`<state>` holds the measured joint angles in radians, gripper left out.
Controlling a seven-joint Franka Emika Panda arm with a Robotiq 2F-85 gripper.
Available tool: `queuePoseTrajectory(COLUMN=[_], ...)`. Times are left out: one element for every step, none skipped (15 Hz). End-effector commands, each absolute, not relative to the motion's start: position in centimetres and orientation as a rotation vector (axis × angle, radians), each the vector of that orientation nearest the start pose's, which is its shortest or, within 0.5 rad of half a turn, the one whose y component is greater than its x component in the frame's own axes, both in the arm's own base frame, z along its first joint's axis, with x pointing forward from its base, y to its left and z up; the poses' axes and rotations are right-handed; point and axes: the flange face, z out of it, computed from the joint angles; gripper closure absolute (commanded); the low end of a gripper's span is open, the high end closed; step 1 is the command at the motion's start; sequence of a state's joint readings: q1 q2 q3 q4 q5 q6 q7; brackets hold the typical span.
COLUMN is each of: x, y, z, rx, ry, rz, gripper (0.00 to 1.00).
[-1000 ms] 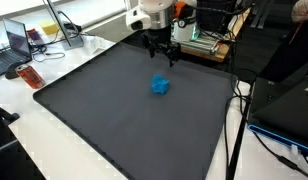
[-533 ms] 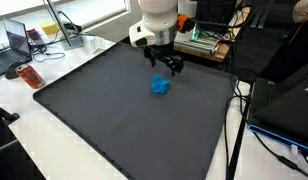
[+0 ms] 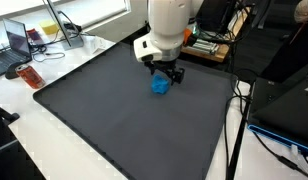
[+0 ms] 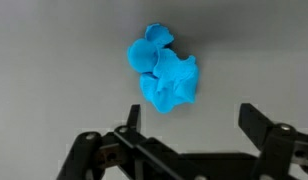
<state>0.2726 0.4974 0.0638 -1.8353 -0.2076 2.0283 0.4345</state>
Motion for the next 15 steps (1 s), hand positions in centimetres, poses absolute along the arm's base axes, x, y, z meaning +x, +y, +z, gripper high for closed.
queuePoseTrajectory(x=[59.0, 59.0, 58.9, 58.8, 58.8, 58.9, 58.9, 58.8, 58.8, 58.6, 58.5, 58.2, 57.9, 57.5, 57.0], y=[20.5, 20.9, 21.5, 22.1, 22.7, 23.2, 23.7, 24.3, 25.0, 25.6, 26.3, 27.0, 27.6, 28.2, 28.9], z=[23.1, 22.9, 22.6, 22.4, 22.1, 21.8, 21.5, 21.2, 20.9, 20.7, 20.3, 20.0, 19.7, 19.5, 19.5], rx=[-3.440, -3.457, -3.475, -3.489, -3.500, -3.519, -3.530, -3.549, -3.567, -3.583, -3.605, -3.622, -3.634, -3.642, -3.647], ry=[-0.023, -0.020, -0.014, -0.009, 0.001, 0.023, 0.040, 0.060, 0.082, 0.099, 0.121, 0.140, 0.161, 0.185, 0.209], rz=[0.393, 0.390, 0.390, 0.385, 0.377, 0.357, 0.337, 0.314, 0.286, 0.268, 0.246, 0.229, 0.216, 0.206, 0.180], gripper=[0.00, 0.00, 0.00, 0.00, 0.00, 0.00, 0.00, 0.00, 0.00, 0.00, 0.00, 0.00, 0.00, 0.00, 0.00])
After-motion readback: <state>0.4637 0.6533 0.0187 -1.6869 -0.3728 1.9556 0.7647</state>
